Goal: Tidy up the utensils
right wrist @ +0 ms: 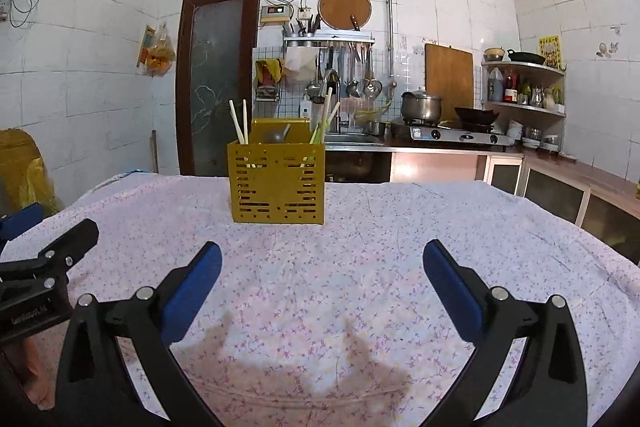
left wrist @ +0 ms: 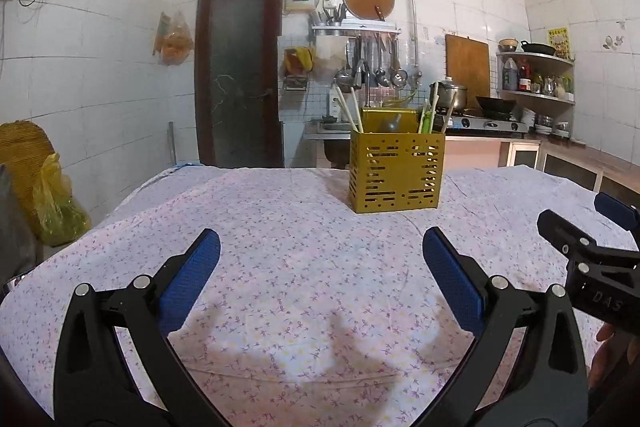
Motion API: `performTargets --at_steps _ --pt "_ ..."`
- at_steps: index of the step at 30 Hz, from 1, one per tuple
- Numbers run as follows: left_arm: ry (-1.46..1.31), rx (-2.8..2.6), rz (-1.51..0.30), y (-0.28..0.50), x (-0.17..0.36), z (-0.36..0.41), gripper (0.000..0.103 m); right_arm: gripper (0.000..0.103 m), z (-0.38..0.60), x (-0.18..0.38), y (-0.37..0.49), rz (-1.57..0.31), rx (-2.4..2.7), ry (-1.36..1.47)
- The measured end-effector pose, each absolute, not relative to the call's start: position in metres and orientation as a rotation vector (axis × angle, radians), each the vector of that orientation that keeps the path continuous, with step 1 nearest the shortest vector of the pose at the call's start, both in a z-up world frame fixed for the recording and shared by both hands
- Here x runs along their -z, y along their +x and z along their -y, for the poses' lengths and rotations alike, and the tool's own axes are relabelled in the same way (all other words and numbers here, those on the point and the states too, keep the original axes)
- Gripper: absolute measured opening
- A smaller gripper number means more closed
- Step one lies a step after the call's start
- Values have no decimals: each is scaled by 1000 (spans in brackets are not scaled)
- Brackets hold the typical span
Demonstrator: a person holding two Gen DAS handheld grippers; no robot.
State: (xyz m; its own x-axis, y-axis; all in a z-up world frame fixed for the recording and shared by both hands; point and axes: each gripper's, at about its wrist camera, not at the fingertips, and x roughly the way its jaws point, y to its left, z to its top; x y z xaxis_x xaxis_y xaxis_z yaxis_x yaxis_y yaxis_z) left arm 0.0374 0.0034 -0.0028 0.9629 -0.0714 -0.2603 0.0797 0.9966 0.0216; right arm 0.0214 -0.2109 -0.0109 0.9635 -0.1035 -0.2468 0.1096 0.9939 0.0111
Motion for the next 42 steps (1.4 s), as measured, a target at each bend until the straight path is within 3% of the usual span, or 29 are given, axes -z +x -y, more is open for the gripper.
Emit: performTargets --at_steps 42 --pt "22 57 -251 36 -3 -13 98 98 209 5 12 -205 110 42"
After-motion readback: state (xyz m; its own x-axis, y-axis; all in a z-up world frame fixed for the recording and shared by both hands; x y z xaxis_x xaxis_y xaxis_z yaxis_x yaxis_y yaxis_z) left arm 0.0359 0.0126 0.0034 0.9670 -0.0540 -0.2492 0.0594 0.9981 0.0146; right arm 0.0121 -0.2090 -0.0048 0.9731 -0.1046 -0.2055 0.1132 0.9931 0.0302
